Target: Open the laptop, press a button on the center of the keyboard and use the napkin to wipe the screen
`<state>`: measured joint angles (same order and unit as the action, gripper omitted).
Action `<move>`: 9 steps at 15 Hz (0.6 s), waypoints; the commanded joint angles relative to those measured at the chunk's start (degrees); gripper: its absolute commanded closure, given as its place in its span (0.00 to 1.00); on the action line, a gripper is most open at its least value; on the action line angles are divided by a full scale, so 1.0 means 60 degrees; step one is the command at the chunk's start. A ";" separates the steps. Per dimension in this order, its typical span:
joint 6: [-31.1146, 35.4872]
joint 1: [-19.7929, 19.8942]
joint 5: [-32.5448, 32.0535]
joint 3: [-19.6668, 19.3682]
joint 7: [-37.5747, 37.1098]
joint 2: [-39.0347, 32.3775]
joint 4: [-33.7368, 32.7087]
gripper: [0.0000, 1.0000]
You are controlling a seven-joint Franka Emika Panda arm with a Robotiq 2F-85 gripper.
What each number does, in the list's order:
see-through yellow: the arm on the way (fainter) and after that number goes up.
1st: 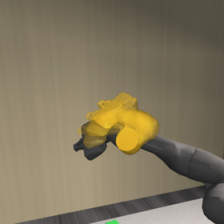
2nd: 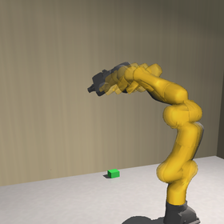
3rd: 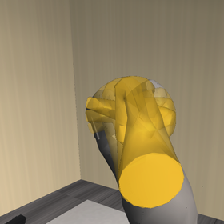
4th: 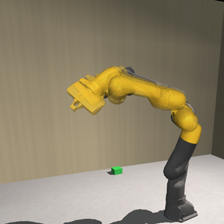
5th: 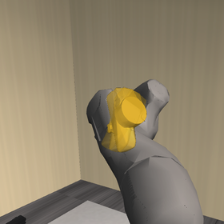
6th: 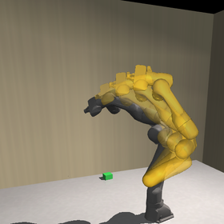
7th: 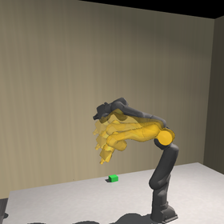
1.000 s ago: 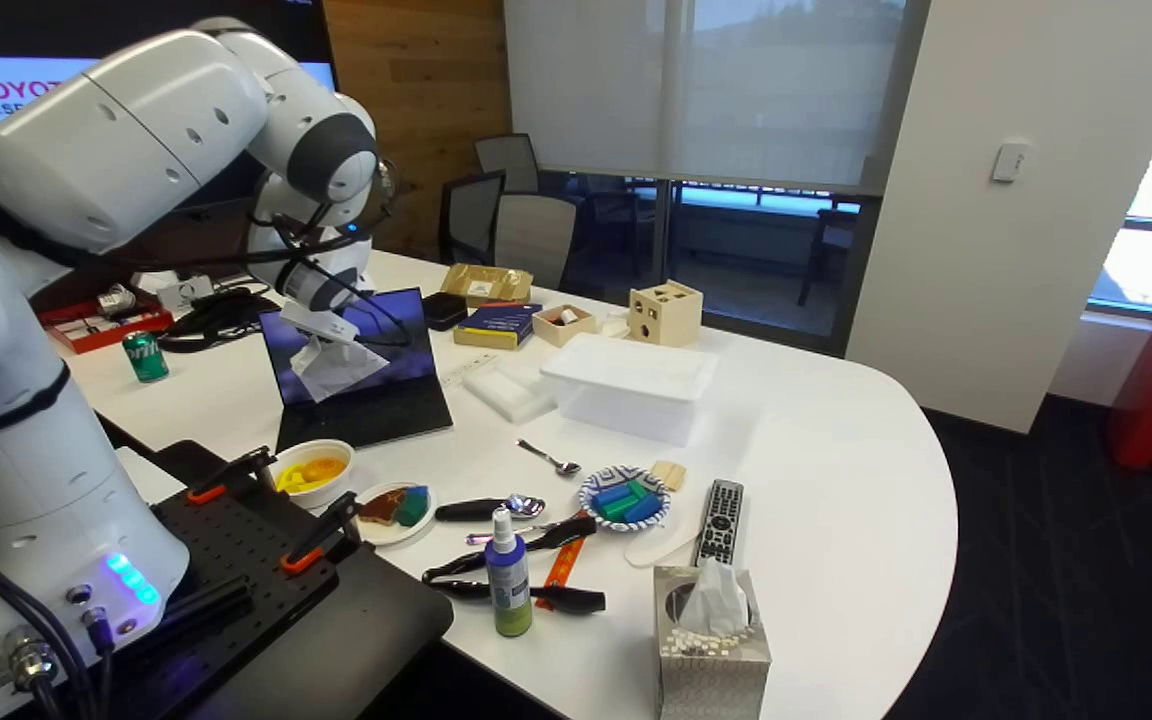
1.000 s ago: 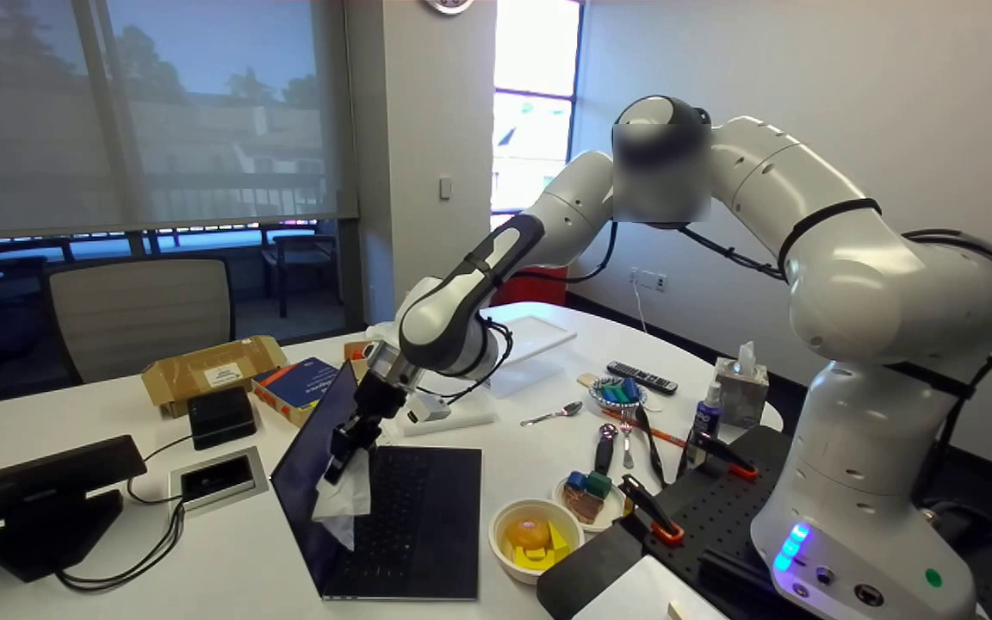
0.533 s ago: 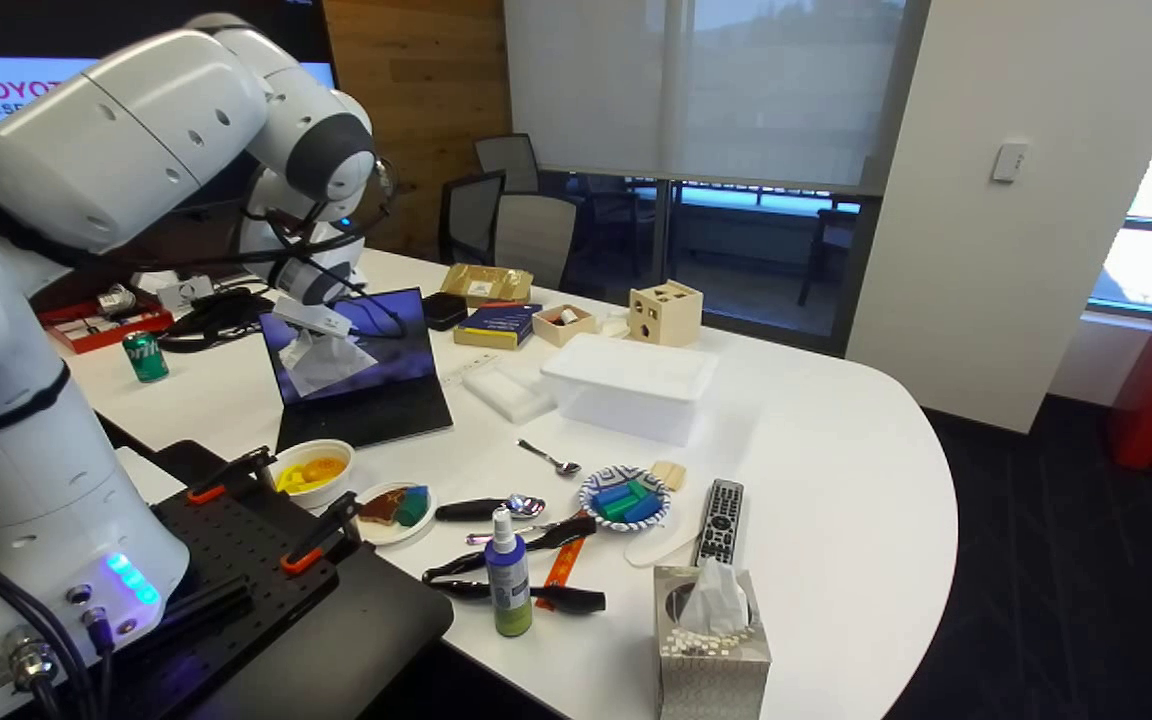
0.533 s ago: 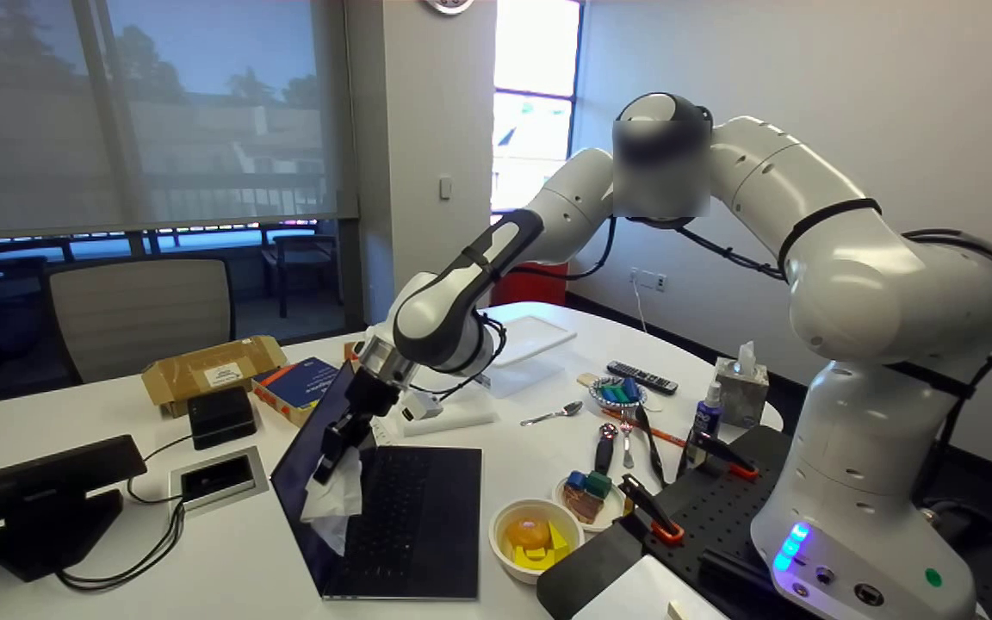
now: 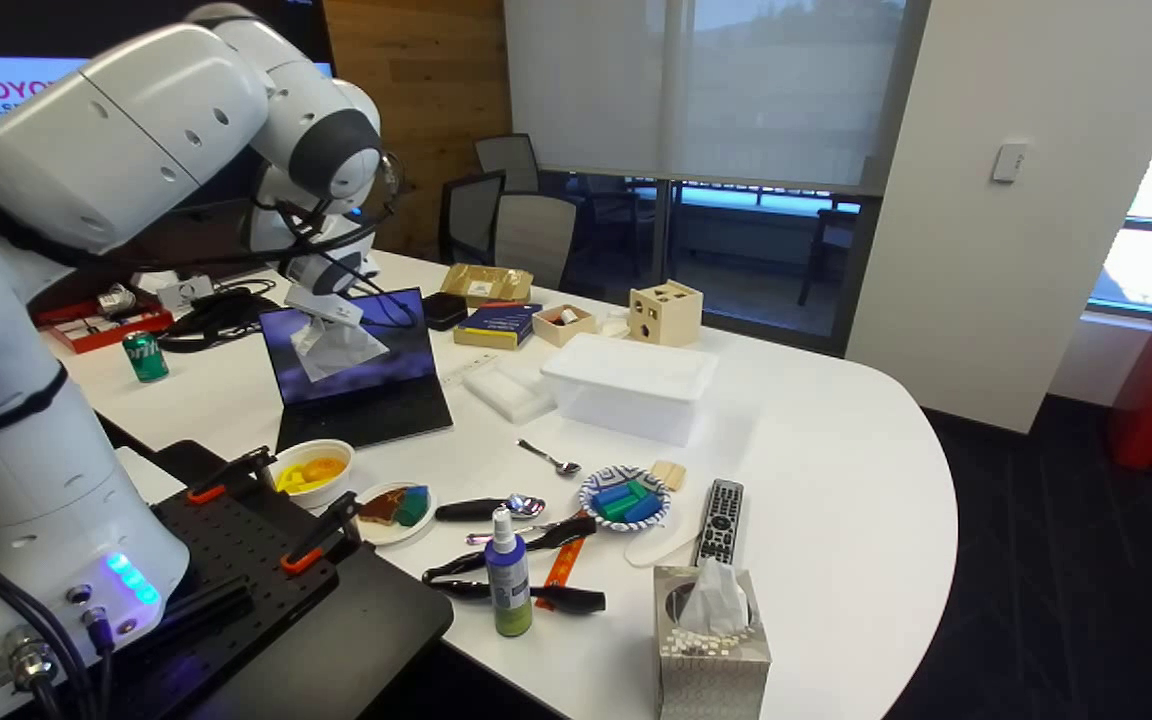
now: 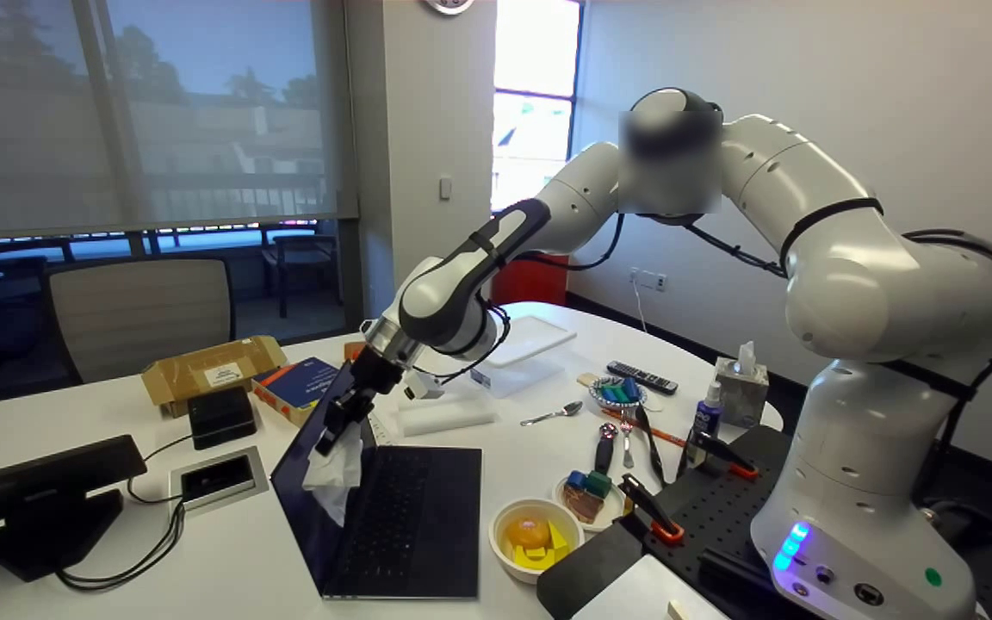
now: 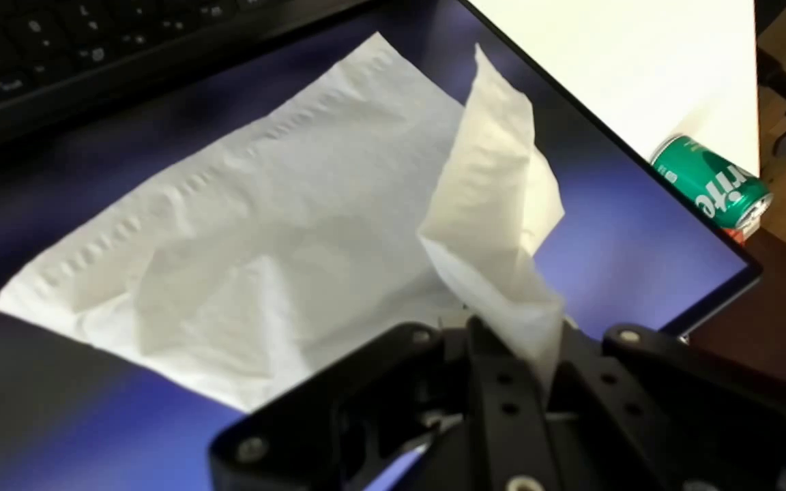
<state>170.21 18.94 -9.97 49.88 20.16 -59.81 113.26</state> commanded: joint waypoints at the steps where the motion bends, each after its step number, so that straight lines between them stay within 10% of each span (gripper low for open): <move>1: 0.0132 0.0278 0.0280 0.0041 0.0194 0.0375 0.0043 1.00; 9: -0.0250 0.0000 0.0676 -0.0513 -0.0123 0.0271 -0.1465 1.00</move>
<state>170.34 20.86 -8.49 48.67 20.08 -59.18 107.79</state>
